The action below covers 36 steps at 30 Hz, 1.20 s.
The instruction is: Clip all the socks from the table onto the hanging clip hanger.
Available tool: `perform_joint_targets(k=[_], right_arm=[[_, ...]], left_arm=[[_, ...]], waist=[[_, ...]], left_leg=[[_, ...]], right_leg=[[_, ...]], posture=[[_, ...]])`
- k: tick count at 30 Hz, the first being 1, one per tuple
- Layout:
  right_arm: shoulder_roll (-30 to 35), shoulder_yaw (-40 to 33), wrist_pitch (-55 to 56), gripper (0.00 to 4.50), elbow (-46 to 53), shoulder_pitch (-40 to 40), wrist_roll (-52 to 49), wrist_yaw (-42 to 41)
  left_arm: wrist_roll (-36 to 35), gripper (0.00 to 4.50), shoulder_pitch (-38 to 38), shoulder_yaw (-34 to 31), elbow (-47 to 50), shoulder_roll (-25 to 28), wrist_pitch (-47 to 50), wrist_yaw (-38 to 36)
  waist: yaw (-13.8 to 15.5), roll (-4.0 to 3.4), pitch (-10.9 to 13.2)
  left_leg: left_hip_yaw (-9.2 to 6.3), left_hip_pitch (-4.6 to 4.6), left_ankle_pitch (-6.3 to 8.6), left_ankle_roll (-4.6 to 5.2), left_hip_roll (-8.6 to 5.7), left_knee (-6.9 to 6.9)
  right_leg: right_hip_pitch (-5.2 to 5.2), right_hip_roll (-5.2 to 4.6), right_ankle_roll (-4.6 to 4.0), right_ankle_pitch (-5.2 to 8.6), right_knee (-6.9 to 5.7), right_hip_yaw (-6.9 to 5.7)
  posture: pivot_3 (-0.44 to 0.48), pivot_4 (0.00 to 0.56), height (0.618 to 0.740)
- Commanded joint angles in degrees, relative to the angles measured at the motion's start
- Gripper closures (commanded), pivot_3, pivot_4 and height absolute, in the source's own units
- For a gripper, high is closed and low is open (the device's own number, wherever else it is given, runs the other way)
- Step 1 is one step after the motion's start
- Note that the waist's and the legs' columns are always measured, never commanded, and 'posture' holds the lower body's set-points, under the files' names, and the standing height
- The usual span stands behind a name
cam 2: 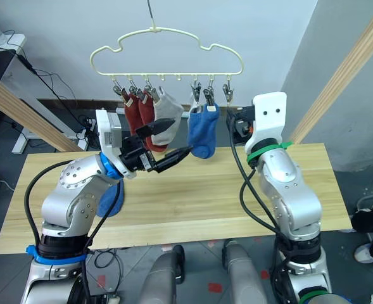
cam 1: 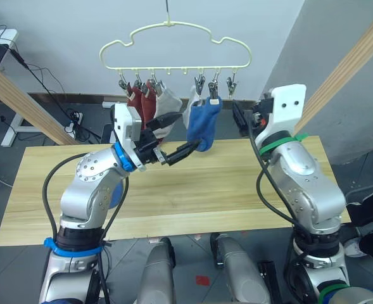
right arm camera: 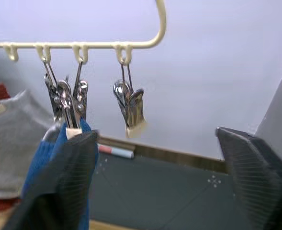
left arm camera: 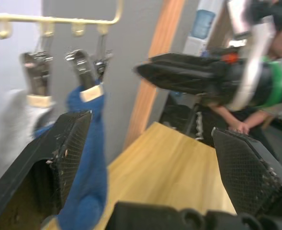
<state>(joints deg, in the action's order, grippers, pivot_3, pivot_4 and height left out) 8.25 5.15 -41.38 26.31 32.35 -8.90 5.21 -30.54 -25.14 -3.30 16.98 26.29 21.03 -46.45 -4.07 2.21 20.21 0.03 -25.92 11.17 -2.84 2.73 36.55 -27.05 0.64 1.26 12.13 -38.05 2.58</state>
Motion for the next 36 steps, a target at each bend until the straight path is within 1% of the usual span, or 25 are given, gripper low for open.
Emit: perform_joint_targets(k=[1,4,10,11,12,13,14,15,28,36], right_arm=[[-1.47,0.08,4.84,0.59,-0.64,1.48,2.92,0.82],[-3.44,-0.51,7.0,0.59,-2.68,1.76,4.01,1.51],[-5.6,-0.35,10.28,0.59,-5.17,2.54,6.88,2.23],[-5.91,-0.35,10.61,0.97,-5.57,2.64,7.12,2.18],[-6.15,-0.39,10.86,1.13,-5.84,2.7,7.32,2.14],[-6.33,-0.39,11.05,1.44,-6.15,2.82,7.54,2.09],[-6.46,-0.41,11.18,1.88,-6.37,2.89,7.74,2.03],[-6.66,-0.54,11.14,2.18,-6.85,3.15,7.96,2.09],[-8.63,-1.76,12.07,2.18,-10.25,4.95,8.99,1.55],[-9.89,-1.6,14.12,2.18,-14.06,7.13,9.47,1.49]], left_arm=[[-1.23,0.0,0.19,-0.91,3.72,0.22,0.6,1.7],[0.05,0.0,0.91,0.24,4.0,0.42,-0.32,1.49],[0.16,0.0,0.36,-0.04,3.67,0.17,-0.52,2.52],[0.14,0.0,0.42,-0.03,3.71,0.22,-0.54,2.52],[0.13,0.0,0.46,-0.02,3.73,0.25,-0.55,2.52],[0.1,0.0,0.52,-0.01,3.84,0.28,-0.58,2.5],[0.09,0.0,0.55,0.0,3.91,0.3,-0.6,2.49],[0.07,0.0,0.47,0.06,3.96,0.25,-0.59,2.55],[0.69,0.0,-0.27,0.79,2.95,-0.02,-1.59,2.9],[0.84,0.0,-0.29,0.82,3.16,0.0,-1.51,3.2]], waist=[[0.32,0.0,0.0],[0.65,0.0,0.0],[0.82,0.0,0.0],[0.82,0.0,0.0],[0.82,0.0,0.0],[0.82,0.0,0.0],[0.83,0.0,0.0],[0.85,0.0,0.0],[0.87,0.0,0.0],[0.9,0.0,0.0]], left_leg=[[-0.01,0.0,0.0,0.0,0.01,0.01],[-0.02,0.0,0.0,0.0,0.03,0.03],[-0.01,-0.01,0.0,0.0,0.03,0.03],[-0.01,-0.01,0.0,0.0,0.03,0.03],[-0.02,-0.01,0.0,0.0,0.03,0.03],[-0.02,-0.01,0.0,0.0,0.03,0.04],[-0.03,-0.01,0.0,0.0,0.03,0.04],[-0.03,-0.01,0.0,0.0,0.03,0.04],[-0.02,-0.01,0.0,0.0,0.03,0.08],[-0.03,-0.01,0.0,0.0,0.03,0.08]], right_leg=[[-0.01,0.01,0.0,0.0,-0.03,0.0],[-0.01,0.05,-0.01,0.0,-0.05,-0.02],[-0.01,0.04,-0.01,0.0,-0.04,-0.01],[-0.01,0.04,-0.01,0.0,-0.04,-0.01],[-0.01,0.04,-0.01,0.0,-0.04,-0.01],[-0.01,0.04,-0.01,0.0,-0.04,-0.02],[-0.01,0.04,-0.01,0.0,-0.05,-0.02],[-0.01,0.04,-0.01,-0.01,-0.05,-0.03],[-0.01,0.04,-0.02,-0.01,-0.09,-0.01],[-0.01,0.04,-0.03,-0.02,-0.09,-0.02]], posture=[[-0.062,0.353,0.74],[-0.052,0.346,0.74],[-0.044,0.341,0.74],[-0.041,0.341,0.74],[-0.041,0.341,0.74],[-0.041,0.34,0.74],[-0.041,0.34,0.74],[-0.04,0.339,0.74],[-0.036,0.345,0.74],[-0.023,0.345,0.74]])
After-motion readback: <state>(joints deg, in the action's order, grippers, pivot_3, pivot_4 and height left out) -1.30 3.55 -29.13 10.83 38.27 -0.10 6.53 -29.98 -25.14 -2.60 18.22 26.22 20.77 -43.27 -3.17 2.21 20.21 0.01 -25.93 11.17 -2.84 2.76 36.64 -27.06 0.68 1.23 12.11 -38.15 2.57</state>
